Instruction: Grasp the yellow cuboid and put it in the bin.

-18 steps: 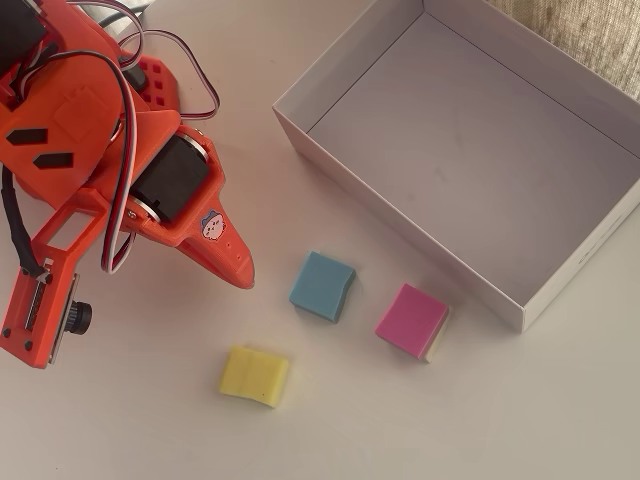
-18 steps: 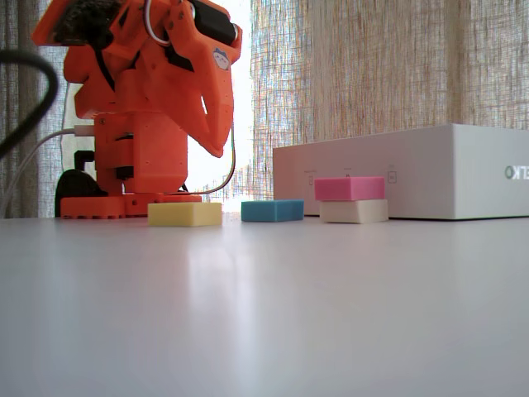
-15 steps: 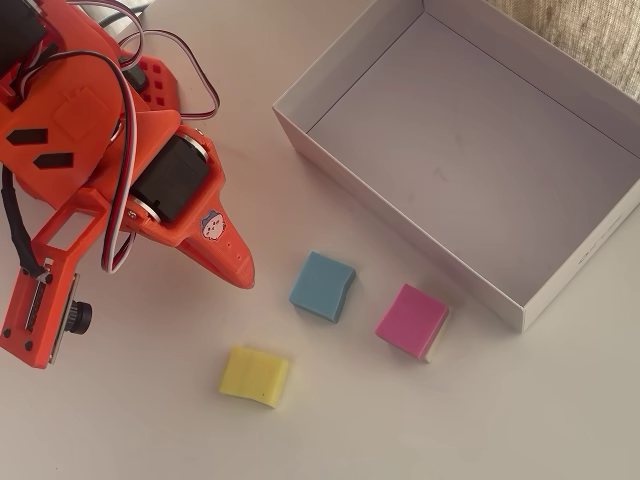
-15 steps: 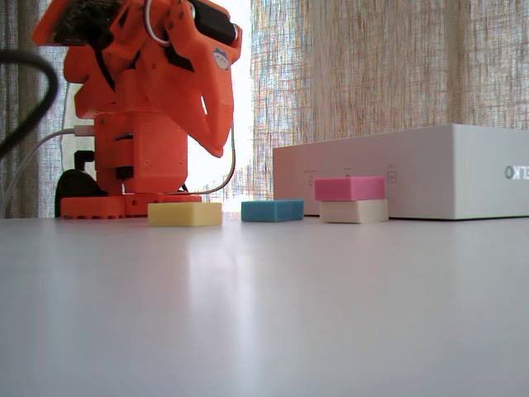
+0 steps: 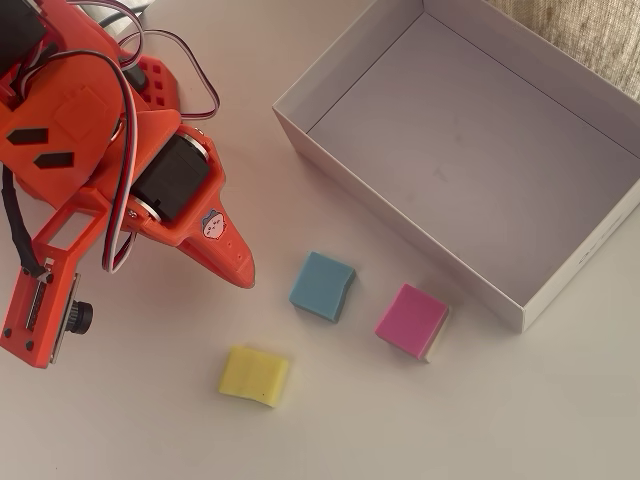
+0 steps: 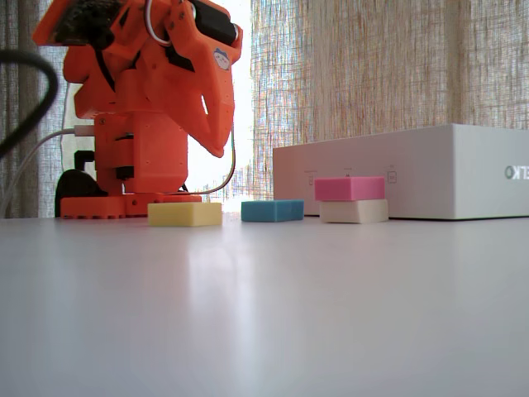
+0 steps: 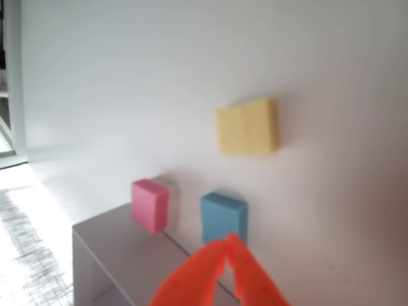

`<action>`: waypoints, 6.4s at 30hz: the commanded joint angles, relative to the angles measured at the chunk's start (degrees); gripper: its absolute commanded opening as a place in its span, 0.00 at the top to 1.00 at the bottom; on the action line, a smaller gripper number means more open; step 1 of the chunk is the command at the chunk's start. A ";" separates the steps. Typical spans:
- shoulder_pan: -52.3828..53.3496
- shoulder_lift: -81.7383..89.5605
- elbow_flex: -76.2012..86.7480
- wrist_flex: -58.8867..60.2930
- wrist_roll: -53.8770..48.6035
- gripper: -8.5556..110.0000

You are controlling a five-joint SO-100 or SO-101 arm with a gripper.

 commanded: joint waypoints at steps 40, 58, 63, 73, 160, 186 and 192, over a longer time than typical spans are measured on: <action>1.67 -68.03 -74.71 1.23 47.29 0.66; 11.16 -85.17 -52.91 0.00 54.14 0.66; 11.87 -88.07 -49.57 -3.43 53.35 0.66; 7.21 -89.21 -47.99 -4.22 54.05 0.68; -18.63 -7.82 -8.61 -47.29 -3.60 0.60; 1.14 -0.18 1.49 -7.12 3.34 1.00; 1.23 -0.18 1.41 -7.12 3.43 0.99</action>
